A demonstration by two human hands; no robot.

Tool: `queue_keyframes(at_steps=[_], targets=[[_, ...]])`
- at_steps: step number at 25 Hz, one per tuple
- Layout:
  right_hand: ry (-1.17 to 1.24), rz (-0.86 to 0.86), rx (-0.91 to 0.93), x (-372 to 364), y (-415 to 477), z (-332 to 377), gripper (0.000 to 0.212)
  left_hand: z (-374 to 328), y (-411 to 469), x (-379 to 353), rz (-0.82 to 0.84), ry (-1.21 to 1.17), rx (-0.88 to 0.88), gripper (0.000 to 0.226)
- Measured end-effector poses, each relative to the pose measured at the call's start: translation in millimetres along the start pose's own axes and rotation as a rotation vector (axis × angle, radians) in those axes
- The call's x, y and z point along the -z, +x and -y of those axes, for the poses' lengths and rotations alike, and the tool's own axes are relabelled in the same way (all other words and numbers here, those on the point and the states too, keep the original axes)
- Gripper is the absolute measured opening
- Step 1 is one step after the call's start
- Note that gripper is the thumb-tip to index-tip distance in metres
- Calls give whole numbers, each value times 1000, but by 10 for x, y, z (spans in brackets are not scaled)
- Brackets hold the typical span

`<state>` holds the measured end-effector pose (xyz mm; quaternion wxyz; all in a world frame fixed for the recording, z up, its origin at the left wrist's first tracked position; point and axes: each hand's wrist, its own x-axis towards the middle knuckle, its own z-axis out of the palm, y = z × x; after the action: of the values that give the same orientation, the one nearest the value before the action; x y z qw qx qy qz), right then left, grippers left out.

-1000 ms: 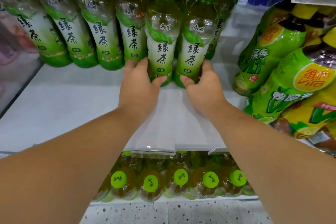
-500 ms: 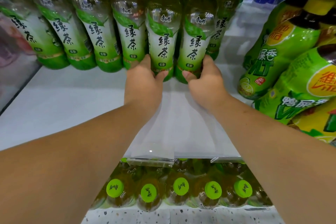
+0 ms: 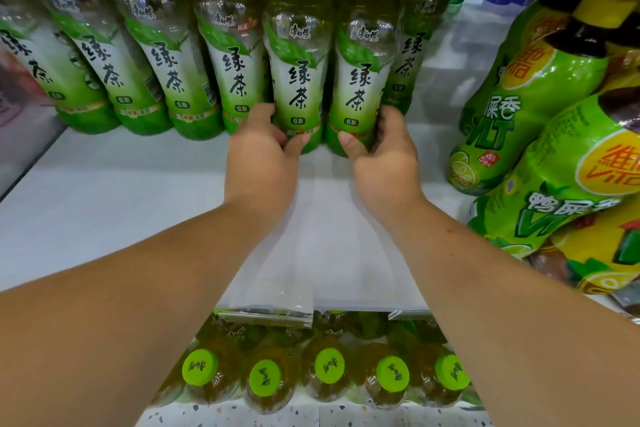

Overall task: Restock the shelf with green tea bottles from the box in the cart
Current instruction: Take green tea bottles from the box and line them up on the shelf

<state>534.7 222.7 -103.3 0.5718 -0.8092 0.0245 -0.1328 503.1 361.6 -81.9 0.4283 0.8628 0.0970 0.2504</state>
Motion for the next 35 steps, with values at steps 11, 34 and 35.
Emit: queue_keyframes(at_steps=[11,34,35], targets=[[-237,37,-2,-14,110,34,51,-12,112,-125,-31,-73,147,55],[-6,-32,-250,238,-107,271,61,-191,-19,348,307,-96,159,28],[3,-30,-272,287,-200,321,59,-232,-39,412,337,-119,184,22]])
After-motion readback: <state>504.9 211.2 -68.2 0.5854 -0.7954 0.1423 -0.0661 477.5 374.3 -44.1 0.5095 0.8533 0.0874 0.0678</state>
